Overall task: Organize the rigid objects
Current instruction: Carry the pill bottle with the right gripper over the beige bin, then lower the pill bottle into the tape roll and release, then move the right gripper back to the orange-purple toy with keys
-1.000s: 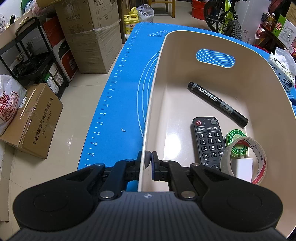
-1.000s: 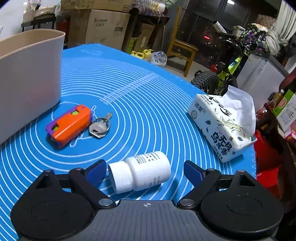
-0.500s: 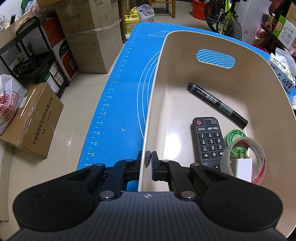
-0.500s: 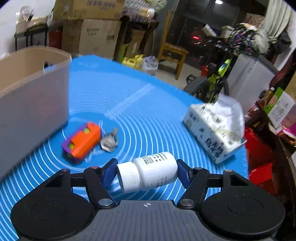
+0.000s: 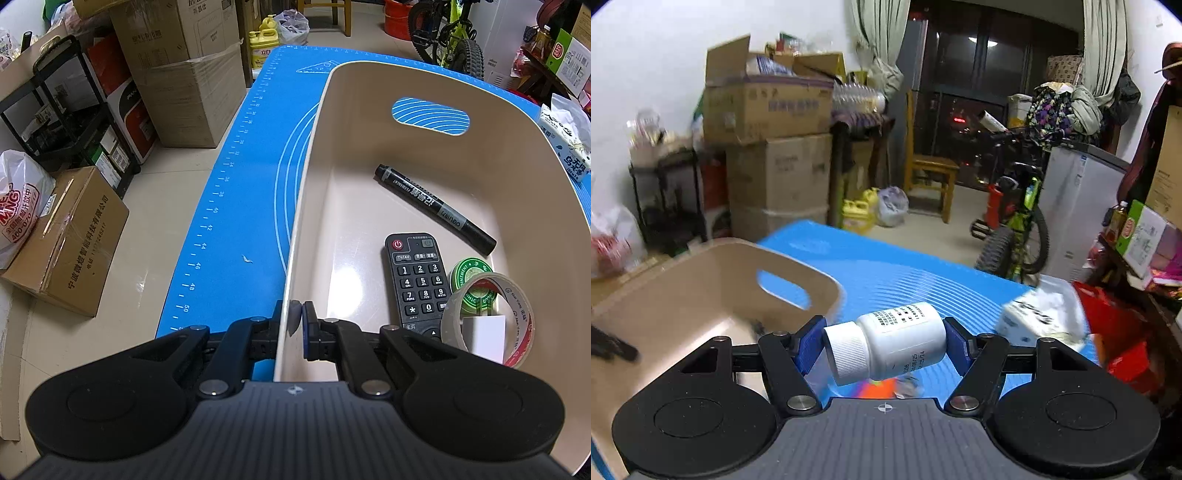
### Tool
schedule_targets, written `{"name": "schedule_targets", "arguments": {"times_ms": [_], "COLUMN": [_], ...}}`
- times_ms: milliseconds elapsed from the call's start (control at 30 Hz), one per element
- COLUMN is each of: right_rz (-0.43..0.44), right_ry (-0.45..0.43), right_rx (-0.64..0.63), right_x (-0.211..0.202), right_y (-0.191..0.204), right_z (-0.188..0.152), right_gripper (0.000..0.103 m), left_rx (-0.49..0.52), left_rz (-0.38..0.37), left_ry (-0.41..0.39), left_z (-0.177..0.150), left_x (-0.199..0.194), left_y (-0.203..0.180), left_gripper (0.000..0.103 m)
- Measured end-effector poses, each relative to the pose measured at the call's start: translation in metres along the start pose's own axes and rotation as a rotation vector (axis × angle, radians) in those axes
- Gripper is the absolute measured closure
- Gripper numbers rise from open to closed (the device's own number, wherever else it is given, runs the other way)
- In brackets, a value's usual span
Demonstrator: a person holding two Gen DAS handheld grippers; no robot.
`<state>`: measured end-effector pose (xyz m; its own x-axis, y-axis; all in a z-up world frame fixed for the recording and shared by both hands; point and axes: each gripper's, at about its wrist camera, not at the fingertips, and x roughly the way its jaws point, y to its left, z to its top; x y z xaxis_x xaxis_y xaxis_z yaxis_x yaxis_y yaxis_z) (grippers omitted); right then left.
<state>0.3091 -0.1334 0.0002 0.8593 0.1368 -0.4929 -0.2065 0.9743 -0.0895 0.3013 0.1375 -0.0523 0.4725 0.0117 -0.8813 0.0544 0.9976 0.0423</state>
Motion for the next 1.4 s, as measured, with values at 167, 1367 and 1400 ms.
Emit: {"name": "schedule_targets", "arguments": {"times_ms": [167,1367,1400], "right_rz": [0.04,0.298,0.289], "right_ry": [-0.008,0.117,0.101], "right_rx": [-0.002,-0.088,-0.077], "right_x": [0.001,0.013,0.01], "right_y": [0.023,0.079,0.074], "right_z": [0.007,-0.014,-0.012], "right_gripper": [0.033,0.017,0.016], "left_rx": [-0.001,0.001,0.001], "left_rz": [-0.003,-0.002,-0.002], "left_ry": [0.0,-0.002,-0.002], "left_z": [0.0,0.0,0.0], "left_x": [0.0,0.0,0.0], "left_y": [0.0,-0.001,-0.001], "left_gripper": [0.094,0.094,0.094]}}
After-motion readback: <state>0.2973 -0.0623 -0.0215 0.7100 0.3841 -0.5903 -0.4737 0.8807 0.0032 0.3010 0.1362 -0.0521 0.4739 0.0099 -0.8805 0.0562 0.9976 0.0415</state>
